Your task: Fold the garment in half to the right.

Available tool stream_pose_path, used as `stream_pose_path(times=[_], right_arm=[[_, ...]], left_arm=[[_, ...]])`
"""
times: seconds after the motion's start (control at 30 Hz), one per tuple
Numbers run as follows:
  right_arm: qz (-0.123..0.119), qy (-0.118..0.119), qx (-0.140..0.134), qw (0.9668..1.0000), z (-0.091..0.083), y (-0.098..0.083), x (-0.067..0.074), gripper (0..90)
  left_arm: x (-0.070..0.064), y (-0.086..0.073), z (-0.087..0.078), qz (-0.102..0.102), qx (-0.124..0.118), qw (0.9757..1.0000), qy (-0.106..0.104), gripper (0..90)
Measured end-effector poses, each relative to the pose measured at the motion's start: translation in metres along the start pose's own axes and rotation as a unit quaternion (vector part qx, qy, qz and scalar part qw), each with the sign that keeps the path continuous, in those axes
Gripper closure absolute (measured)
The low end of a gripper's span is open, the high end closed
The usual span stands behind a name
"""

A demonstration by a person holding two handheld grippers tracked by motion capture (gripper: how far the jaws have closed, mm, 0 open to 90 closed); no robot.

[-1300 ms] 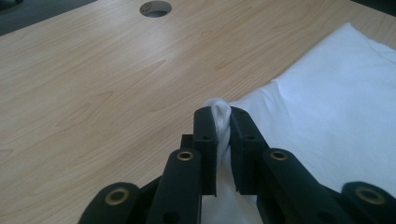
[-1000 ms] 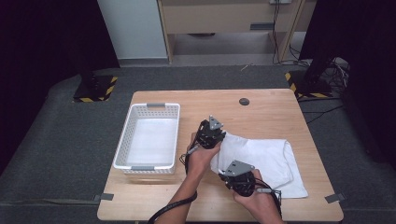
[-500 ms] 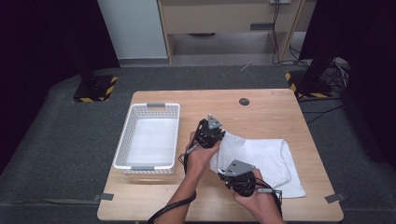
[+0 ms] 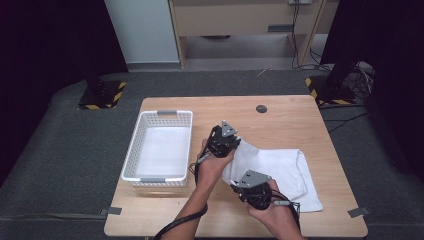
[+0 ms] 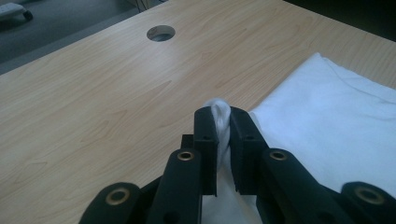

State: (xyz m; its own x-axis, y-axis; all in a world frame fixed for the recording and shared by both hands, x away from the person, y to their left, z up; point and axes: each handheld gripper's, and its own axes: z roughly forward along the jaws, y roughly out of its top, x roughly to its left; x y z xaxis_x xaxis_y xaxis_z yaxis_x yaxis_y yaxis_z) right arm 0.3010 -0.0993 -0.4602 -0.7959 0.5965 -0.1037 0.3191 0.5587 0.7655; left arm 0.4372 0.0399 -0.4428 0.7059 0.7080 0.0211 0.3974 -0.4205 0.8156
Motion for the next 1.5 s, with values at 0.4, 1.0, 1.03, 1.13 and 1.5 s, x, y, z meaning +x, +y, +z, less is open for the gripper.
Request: stream_pose_path(times=[0.4, 1.0, 1.03, 1.13, 1.5], right_arm=[[0.005, 0.013, -0.007, 0.9999, 0.001, 0.004, 0.003, 84.9], [0.014, 0.033, -0.018, 0.9992, 0.002, 0.009, 0.007, 84.9], [0.015, 0.033, -0.018, 0.9992, 0.002, 0.009, 0.007, 84.9], [0.014, 0.035, -0.019, 0.9991, 0.002, 0.011, 0.008, 84.9], [0.015, 0.041, -0.023, 0.9988, 0.005, 0.015, 0.012, 84.9]], left_arm=[[0.003, 0.002, -0.007, 0.008, 0.008, 0.9999, -0.010, 83.3], [0.008, 0.007, -0.023, 0.033, 0.017, 0.9988, -0.031, 83.4], [0.008, 0.007, -0.023, 0.033, 0.017, 0.9988, -0.031, 83.4], [0.010, 0.007, -0.025, 0.034, 0.019, 0.9988, -0.029, 83.4], [0.015, 0.003, -0.034, 0.031, 0.018, 0.9991, -0.023, 83.4]])
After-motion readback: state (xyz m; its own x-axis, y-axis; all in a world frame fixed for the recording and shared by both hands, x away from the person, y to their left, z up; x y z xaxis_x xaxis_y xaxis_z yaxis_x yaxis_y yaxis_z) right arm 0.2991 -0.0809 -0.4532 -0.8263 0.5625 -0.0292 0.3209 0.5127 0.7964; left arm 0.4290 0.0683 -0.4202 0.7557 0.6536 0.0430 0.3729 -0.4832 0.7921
